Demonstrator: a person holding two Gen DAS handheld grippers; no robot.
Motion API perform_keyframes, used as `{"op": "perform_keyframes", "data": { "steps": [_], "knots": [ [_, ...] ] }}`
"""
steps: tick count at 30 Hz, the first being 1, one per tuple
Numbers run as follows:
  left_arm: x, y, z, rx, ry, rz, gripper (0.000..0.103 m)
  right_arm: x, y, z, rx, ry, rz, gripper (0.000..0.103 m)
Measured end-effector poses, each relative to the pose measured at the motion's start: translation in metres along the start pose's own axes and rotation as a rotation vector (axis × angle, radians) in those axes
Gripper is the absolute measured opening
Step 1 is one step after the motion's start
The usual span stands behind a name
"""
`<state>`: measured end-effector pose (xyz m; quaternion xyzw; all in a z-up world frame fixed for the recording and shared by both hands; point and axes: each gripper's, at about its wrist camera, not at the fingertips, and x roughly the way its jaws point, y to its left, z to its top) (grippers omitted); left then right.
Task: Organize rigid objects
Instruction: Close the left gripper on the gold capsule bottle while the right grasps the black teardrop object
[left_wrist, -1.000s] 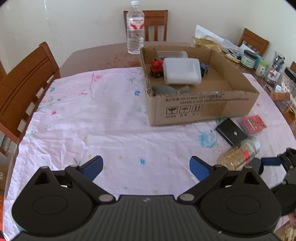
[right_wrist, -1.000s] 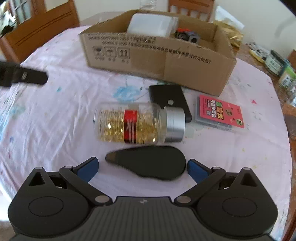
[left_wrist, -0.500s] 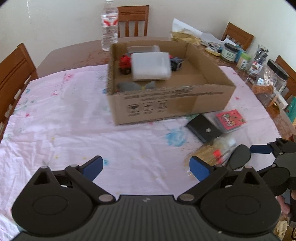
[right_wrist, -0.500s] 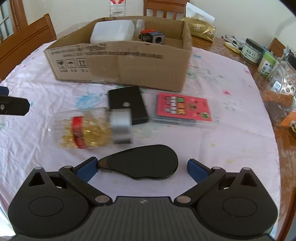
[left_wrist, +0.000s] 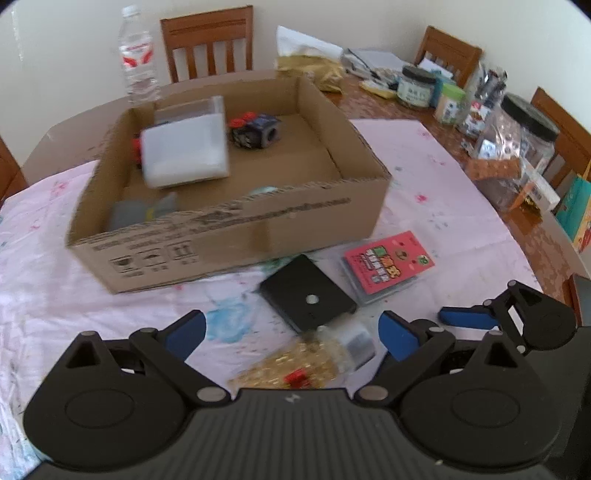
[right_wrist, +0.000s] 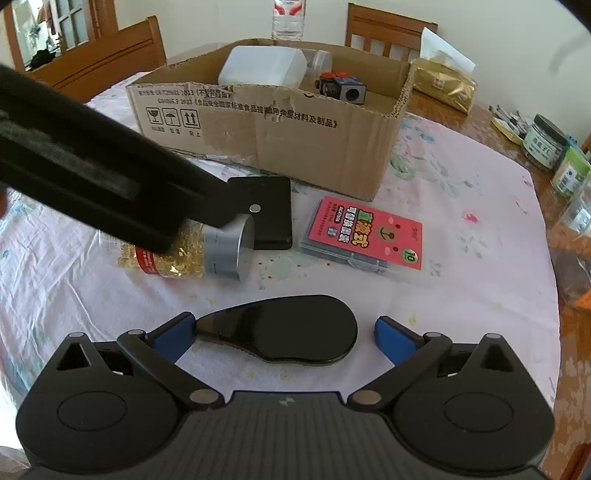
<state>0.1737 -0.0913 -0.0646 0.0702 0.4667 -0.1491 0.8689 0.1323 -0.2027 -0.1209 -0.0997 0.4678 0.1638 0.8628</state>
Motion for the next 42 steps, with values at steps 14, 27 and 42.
{"op": "perform_keyframes", "data": {
  "steps": [14, 27, 42],
  "knots": [
    [0.001, 0.012, -0.019, -0.004, 0.046, 0.025, 0.099, 0.001, -0.002, 0.002, -0.027, -0.002, 0.018, 0.103],
    [0.012, 0.030, -0.041, -0.005, 0.082, 0.010, 0.099, 0.001, -0.001, 0.000, -0.018, -0.012, 0.011, 0.103],
    [0.013, 0.039, -0.042, 0.017, 0.043, 0.006, 0.093, -0.001, 0.003, -0.003, 0.019, -0.013, -0.014, 0.103]
  ]
}}
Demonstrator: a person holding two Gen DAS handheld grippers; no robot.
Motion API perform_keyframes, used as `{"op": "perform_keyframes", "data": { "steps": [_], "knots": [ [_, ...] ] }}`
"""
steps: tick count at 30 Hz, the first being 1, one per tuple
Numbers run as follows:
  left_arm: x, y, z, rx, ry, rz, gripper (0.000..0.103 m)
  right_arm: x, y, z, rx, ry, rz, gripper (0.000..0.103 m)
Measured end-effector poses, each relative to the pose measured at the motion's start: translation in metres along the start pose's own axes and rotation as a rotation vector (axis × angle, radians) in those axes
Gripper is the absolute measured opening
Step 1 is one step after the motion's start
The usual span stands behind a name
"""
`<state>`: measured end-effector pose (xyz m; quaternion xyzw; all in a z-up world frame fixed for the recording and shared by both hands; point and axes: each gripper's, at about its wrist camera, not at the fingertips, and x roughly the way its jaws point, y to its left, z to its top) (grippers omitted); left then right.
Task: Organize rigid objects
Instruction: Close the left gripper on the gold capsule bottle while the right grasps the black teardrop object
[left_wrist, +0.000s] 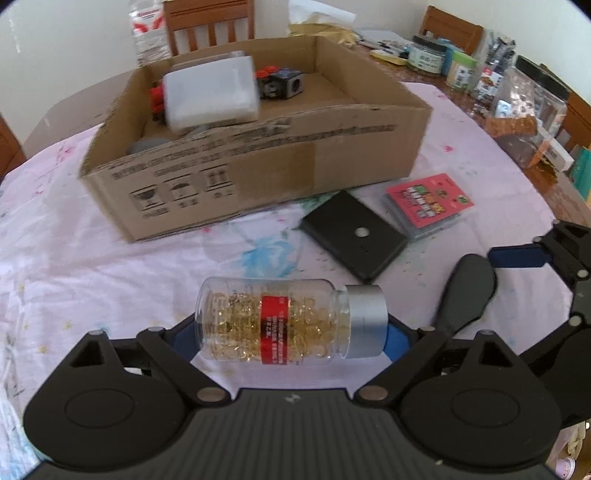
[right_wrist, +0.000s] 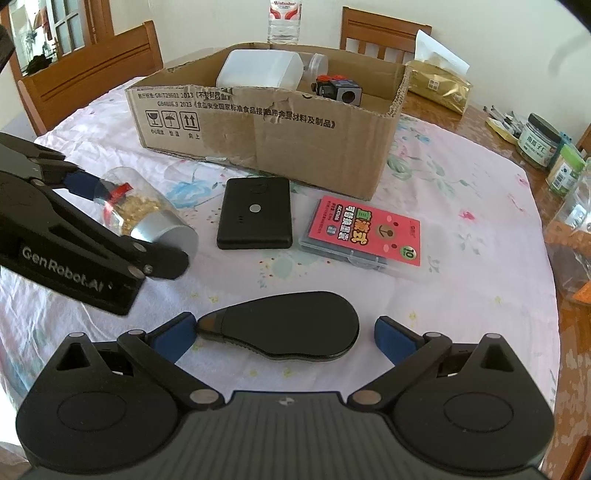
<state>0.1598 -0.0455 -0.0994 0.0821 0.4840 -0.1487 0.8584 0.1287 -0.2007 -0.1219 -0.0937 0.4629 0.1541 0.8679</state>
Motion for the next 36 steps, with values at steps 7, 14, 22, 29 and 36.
{"op": "perform_keyframes", "data": {
  "steps": [7, 14, 22, 29, 36],
  "knots": [
    [-0.003, 0.019, -0.007, -0.049, 0.007, 0.009, 0.093, 0.001, 0.012, 0.002, -0.037, 0.001, 0.026, 0.103],
    [-0.003, 0.017, -0.009, -0.035, -0.003, 0.008, 0.095, 0.002, 0.008, 0.003, -0.068, -0.001, 0.049, 0.103],
    [-0.004, 0.015, -0.011, -0.004, -0.005, 0.010, 0.095, 0.003, 0.000, 0.006, -0.152, 0.026, 0.107, 0.103],
    [-0.005, 0.012, -0.010, 0.006, -0.014, 0.033, 0.095, 0.003, 0.002, 0.006, -0.126, 0.021, 0.087, 0.103],
    [-0.008, 0.014, -0.009, -0.008, -0.010, 0.033, 0.095, 0.001, 0.002, 0.008, -0.128, 0.017, 0.089, 0.094]
  ]
}}
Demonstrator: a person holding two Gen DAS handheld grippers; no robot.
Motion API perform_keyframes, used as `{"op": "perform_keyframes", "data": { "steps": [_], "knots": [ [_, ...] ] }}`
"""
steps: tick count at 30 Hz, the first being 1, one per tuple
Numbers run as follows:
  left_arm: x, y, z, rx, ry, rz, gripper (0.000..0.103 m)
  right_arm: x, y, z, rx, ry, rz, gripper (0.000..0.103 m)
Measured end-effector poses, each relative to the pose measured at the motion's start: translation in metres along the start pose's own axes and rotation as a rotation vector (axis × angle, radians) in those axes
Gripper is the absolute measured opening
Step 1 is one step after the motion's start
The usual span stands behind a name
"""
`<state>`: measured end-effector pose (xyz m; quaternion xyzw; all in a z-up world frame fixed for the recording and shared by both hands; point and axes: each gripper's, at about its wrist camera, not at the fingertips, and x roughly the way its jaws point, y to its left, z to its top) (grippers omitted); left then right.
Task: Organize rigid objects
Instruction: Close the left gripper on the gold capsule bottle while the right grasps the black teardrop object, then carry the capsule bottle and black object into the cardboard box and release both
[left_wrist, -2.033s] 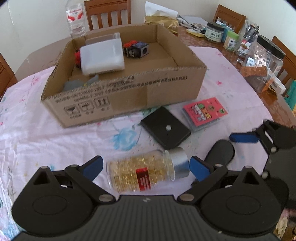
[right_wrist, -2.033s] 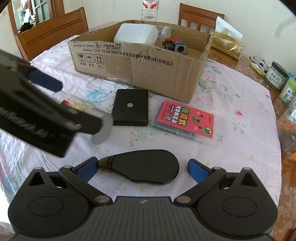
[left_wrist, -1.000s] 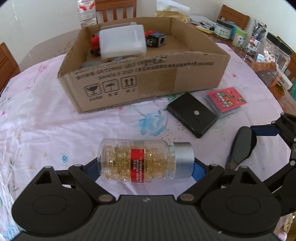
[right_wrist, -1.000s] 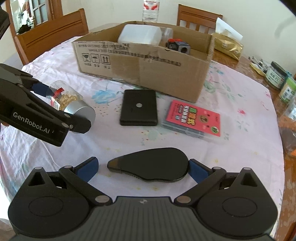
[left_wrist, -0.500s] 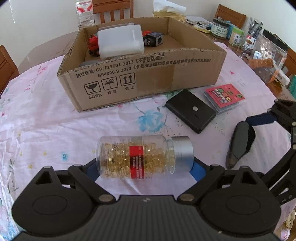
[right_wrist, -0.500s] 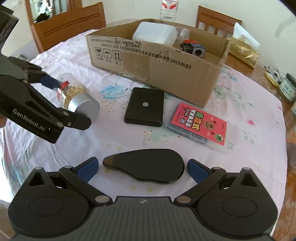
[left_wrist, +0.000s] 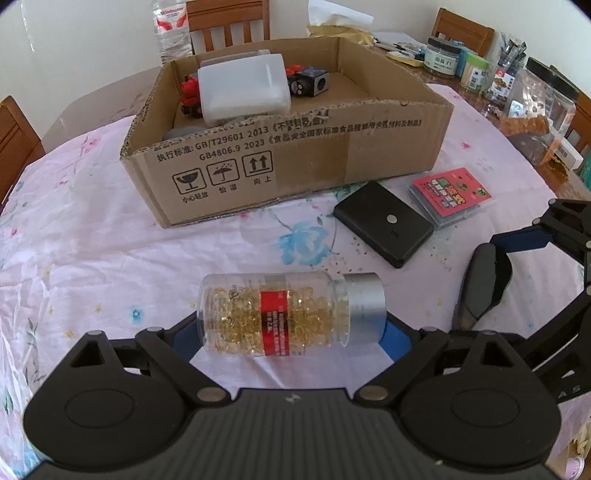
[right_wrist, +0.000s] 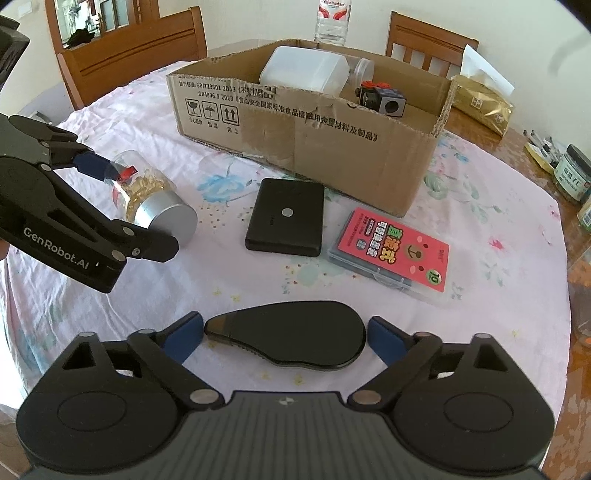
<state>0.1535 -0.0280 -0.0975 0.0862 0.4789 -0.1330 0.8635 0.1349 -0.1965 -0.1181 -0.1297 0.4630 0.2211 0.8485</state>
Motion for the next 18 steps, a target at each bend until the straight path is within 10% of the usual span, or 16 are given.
{"op": "perform_keyframes", "data": {
  "steps": [18],
  "knots": [
    [-0.016, 0.004, 0.009, 0.011, -0.005, -0.019, 0.093, -0.013, -0.003, 0.013, 0.021, 0.040, -0.032, 0.093]
  ]
}}
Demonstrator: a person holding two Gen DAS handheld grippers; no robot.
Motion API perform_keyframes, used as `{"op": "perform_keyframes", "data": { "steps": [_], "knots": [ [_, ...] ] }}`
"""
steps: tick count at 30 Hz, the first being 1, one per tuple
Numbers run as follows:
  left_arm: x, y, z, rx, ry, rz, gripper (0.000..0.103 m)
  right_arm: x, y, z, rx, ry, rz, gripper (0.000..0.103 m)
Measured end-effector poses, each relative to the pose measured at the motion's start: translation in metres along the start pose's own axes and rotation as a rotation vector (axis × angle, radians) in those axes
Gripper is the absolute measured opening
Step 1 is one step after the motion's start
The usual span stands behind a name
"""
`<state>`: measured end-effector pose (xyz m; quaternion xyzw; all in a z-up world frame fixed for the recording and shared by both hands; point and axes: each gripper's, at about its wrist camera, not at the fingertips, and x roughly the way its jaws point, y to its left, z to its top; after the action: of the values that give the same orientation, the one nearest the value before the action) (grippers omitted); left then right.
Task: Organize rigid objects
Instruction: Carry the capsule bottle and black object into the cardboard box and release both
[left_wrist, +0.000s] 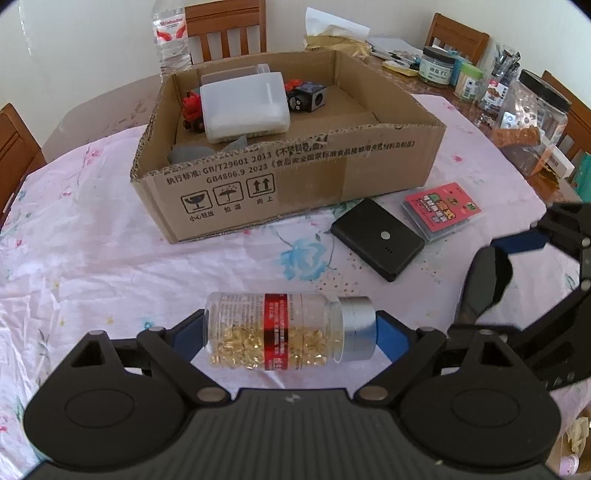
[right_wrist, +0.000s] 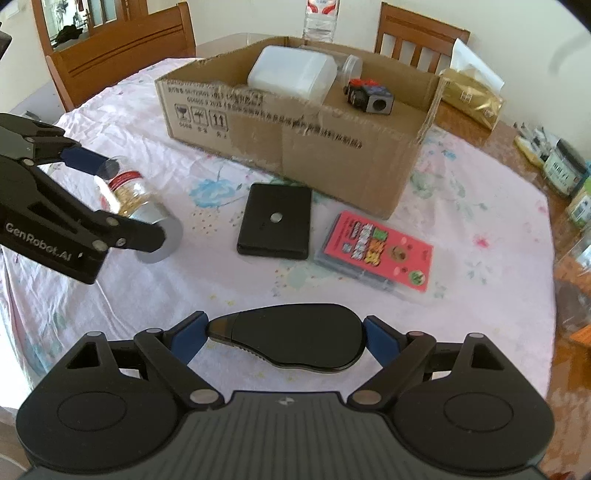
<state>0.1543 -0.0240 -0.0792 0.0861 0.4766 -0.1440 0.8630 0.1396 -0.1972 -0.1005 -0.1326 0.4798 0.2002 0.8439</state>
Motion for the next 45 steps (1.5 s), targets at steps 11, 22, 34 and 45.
{"op": "perform_keyframes", "data": {
  "steps": [11, 22, 34, 45],
  "knots": [
    [-0.035, 0.008, 0.011, 0.052, -0.023, -0.026, 0.093, -0.046, -0.023, 0.045, -0.037, -0.110, 0.005, 0.093],
    [-0.059, 0.012, 0.032, 0.086, -0.065, -0.047, 0.093, -0.047, -0.051, 0.114, -0.099, -0.196, 0.024, 0.093],
    [-0.067, 0.012, 0.065, 0.102, -0.141, -0.021, 0.093, -0.001, -0.064, 0.142, -0.134, -0.122, 0.051, 0.095],
    [-0.060, 0.008, 0.094, 0.131, -0.179, -0.022, 0.093, -0.017, -0.073, 0.131, -0.050, -0.151, 0.023, 0.103]
  ]
}}
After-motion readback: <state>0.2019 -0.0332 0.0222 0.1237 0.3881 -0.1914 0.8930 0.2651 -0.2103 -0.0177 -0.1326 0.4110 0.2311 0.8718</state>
